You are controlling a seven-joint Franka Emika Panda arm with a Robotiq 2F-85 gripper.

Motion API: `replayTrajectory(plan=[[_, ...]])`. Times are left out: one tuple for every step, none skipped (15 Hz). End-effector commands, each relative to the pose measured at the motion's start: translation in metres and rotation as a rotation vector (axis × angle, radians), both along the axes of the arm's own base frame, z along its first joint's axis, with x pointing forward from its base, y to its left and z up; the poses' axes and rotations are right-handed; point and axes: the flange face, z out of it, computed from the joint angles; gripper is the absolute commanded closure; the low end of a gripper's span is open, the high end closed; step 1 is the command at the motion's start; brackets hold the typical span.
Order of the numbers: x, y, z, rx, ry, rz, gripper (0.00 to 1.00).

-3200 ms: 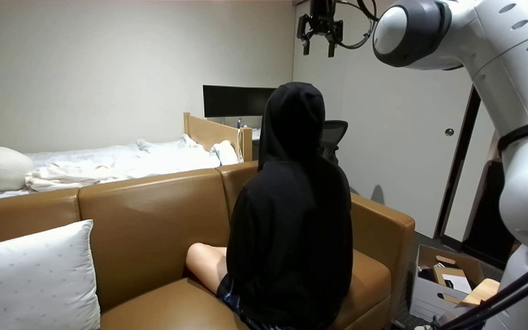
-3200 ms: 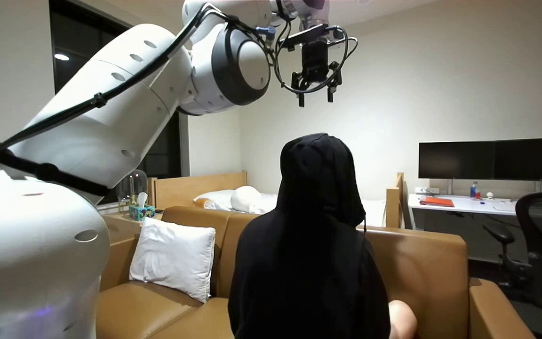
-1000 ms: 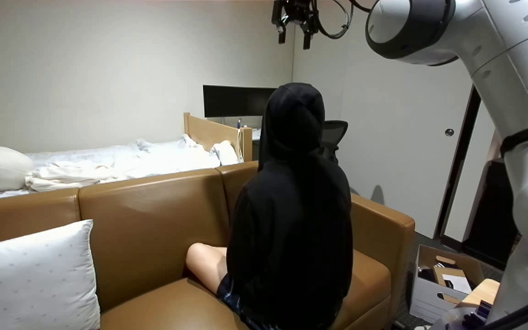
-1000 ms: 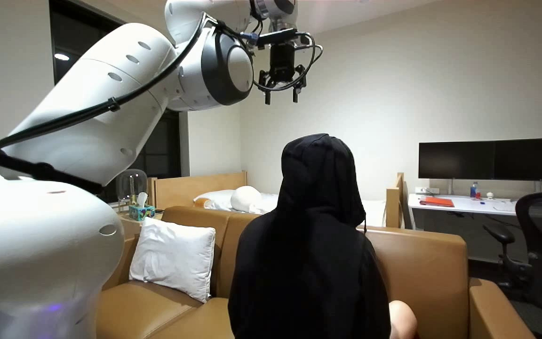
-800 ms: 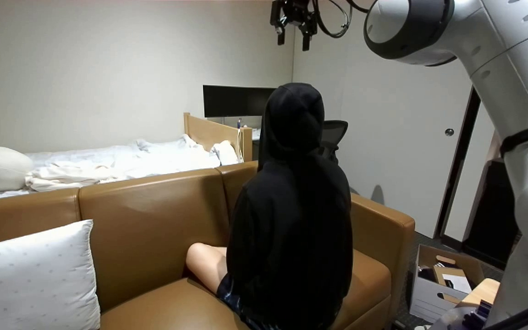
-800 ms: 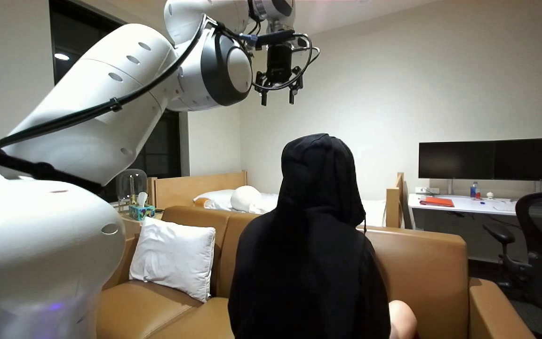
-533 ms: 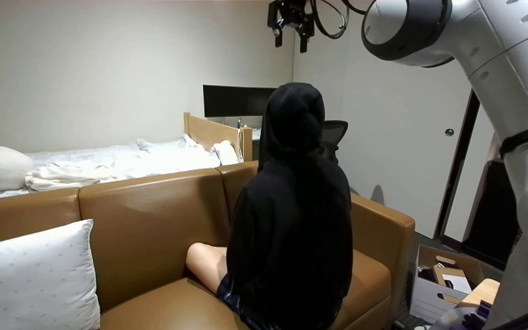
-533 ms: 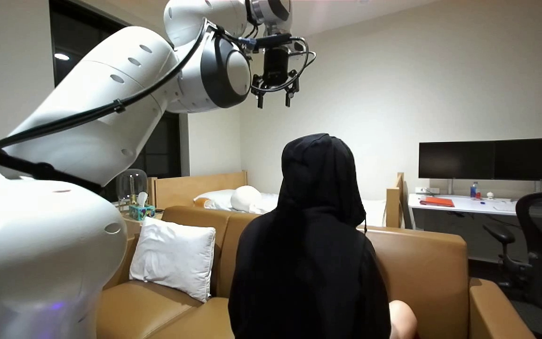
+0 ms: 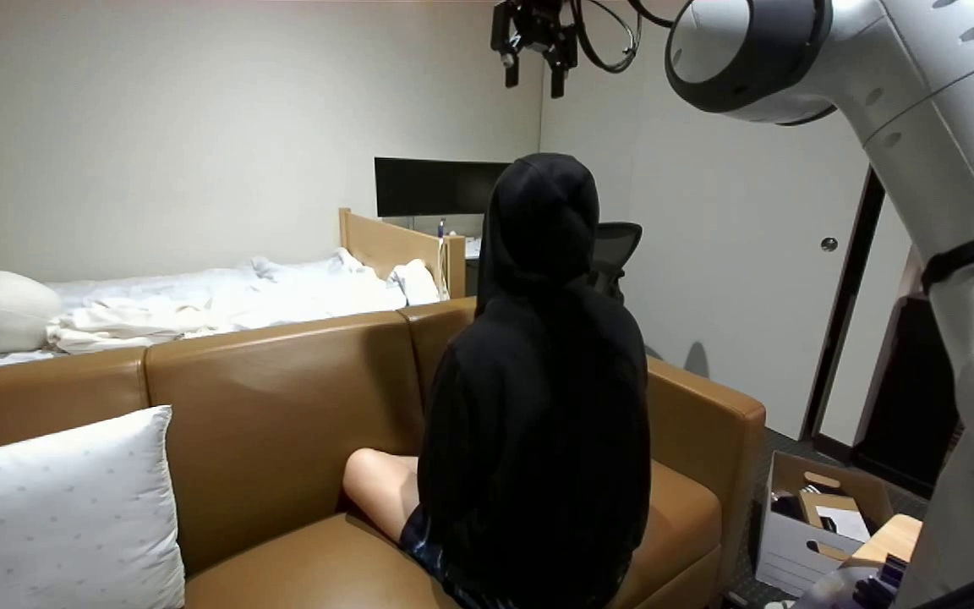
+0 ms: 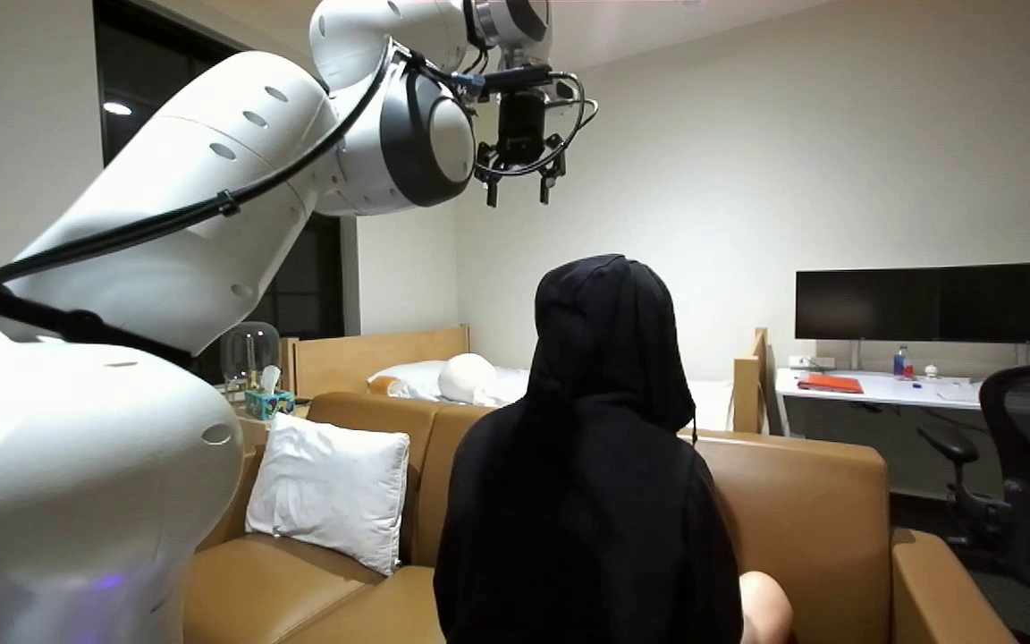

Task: Put the hood of the hoodie on the head of the person.

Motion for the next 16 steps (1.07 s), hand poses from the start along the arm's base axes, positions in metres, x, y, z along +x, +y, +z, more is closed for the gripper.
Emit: replayTrajectory(plan=[[0.002,0.018,-0.003,-0.013,0.001,0.074,0.0],[0.004,0.026,-0.006,-0.015,0.005,0.093,0.0],[0.005,0.035,-0.01,-0.01,0.013,0.121,0.0],[0.007,0.043,-0.013,-0.003,0.02,0.144,0.0],[0.007,0.051,-0.017,0.002,0.033,0.17,0.0],[0.009,0.058,-0.022,0.006,0.04,0.195,0.0],[0.009,0.065,-0.025,0.009,0.052,0.22,0.0],[0.011,0.072,-0.029,0.014,0.06,0.244,0.0],[0.01,0.078,-0.032,0.017,0.075,0.269,0.0],[0.011,0.084,-0.036,0.023,0.083,0.296,0.0],[0.009,0.09,-0.038,0.026,0.094,0.322,0.0],[0.01,0.095,-0.041,0.031,0.101,0.349,0.0],[0.008,0.1,-0.043,0.033,0.115,0.378,0.0],[0.007,0.105,-0.045,0.034,0.125,0.399,0.0],[0.005,0.109,-0.046,0.037,0.137,0.425,0.0],[0.003,0.114,-0.048,0.037,0.149,0.447,0.0]])
